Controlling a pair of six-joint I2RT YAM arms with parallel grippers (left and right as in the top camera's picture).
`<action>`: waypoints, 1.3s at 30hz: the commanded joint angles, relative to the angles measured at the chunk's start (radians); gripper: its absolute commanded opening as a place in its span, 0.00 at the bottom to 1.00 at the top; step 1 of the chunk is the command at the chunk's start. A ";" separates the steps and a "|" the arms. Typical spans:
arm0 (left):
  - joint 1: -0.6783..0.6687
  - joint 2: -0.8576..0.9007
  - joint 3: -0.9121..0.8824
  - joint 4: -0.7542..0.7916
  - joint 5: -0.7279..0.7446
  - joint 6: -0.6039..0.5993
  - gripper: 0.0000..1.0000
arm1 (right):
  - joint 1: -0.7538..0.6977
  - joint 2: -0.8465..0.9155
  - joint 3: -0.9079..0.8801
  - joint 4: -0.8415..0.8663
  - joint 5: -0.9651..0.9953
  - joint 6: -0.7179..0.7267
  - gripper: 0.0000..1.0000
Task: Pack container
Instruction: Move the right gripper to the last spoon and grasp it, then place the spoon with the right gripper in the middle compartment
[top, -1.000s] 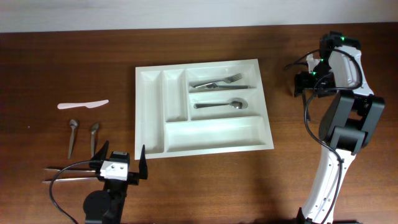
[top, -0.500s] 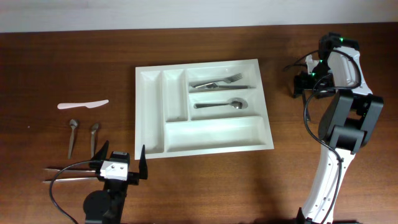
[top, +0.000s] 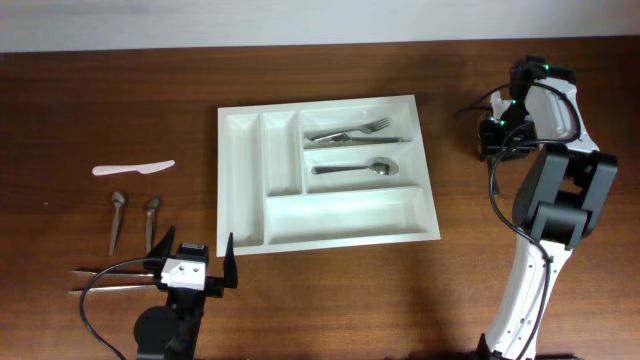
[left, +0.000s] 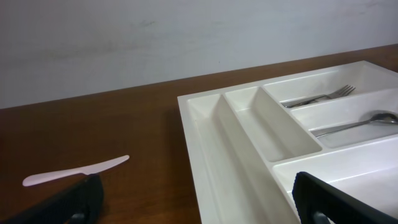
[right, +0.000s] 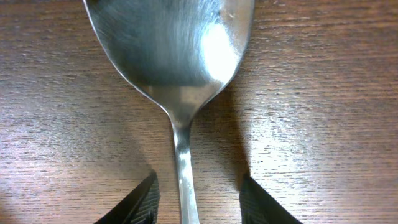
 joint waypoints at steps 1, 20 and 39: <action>0.006 -0.005 -0.008 0.001 0.011 0.016 0.99 | 0.000 0.043 -0.043 0.015 -0.006 0.011 0.24; 0.006 -0.005 -0.008 0.001 0.011 0.016 0.99 | 0.061 -0.011 0.410 -0.250 -0.006 0.333 0.04; 0.006 -0.005 -0.008 0.001 0.011 0.016 0.99 | 0.436 -0.023 0.749 -0.445 -0.253 1.382 0.04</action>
